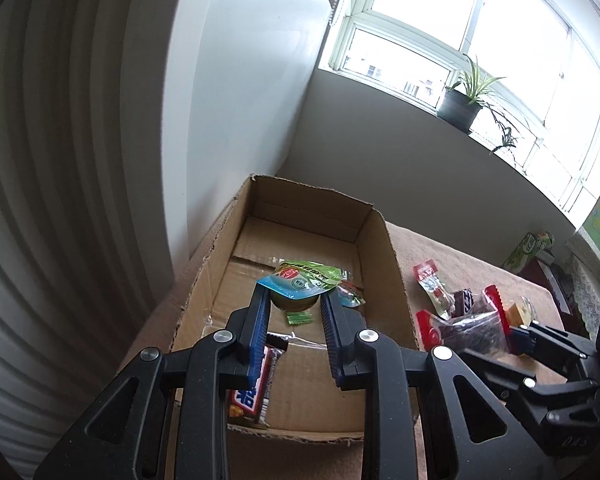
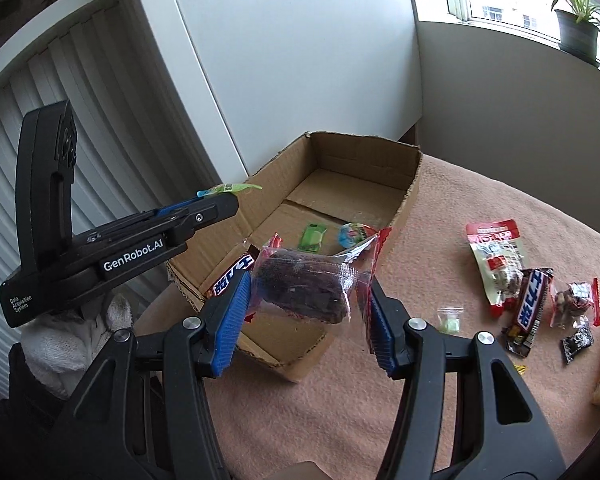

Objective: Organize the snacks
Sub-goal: 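Carry both snacks into the box and open both grippers, then move both open grippers back over the remaining snacks, then grasp the small clear green-candy bag with the left gripper while the right grasps the yellow packet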

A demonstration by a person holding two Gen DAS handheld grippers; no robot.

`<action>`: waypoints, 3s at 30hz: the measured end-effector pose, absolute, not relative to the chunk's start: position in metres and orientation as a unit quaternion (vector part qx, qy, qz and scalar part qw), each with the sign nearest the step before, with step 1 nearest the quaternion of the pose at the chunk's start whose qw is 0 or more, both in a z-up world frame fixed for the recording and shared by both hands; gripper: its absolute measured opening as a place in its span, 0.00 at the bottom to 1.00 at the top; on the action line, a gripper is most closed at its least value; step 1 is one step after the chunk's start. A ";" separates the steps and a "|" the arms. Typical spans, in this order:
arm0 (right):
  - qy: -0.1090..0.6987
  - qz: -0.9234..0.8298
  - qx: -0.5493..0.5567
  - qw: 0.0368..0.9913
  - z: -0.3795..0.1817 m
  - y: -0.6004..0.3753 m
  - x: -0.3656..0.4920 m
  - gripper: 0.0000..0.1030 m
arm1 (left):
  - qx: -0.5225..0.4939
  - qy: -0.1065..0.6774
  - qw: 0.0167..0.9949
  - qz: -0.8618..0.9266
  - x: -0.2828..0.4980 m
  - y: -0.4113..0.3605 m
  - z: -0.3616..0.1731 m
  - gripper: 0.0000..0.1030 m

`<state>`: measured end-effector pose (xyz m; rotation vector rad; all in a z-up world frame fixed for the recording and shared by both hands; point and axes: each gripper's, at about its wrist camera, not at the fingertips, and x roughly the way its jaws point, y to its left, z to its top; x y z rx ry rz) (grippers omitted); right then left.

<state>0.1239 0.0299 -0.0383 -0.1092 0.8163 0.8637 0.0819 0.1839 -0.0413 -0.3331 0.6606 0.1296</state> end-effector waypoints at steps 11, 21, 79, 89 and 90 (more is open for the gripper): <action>0.383 0.408 -0.082 0.824 -0.045 0.060 0.123 0.73 | -0.169 0.332 0.925 0.071 0.096 0.197 -0.047 0.24; 0.380 0.399 -0.063 0.832 -0.038 0.031 0.122 0.74 | -0.175 0.328 0.925 0.079 0.096 0.198 -0.043 0.47; 0.443 0.272 -0.056 0.852 -0.117 -0.116 0.158 0.47 | -0.055 0.419 0.905 -0.048 0.148 0.005 -0.091 0.30; 0.440 0.262 -0.080 0.855 -0.119 -0.109 0.161 0.40 | -0.070 0.449 0.890 -0.037 0.169 0.007 -0.112 0.23; 0.440 0.262 -0.081 0.855 -0.120 -0.109 0.161 0.38 | -0.072 0.450 0.889 -0.038 0.169 0.007 -0.113 0.23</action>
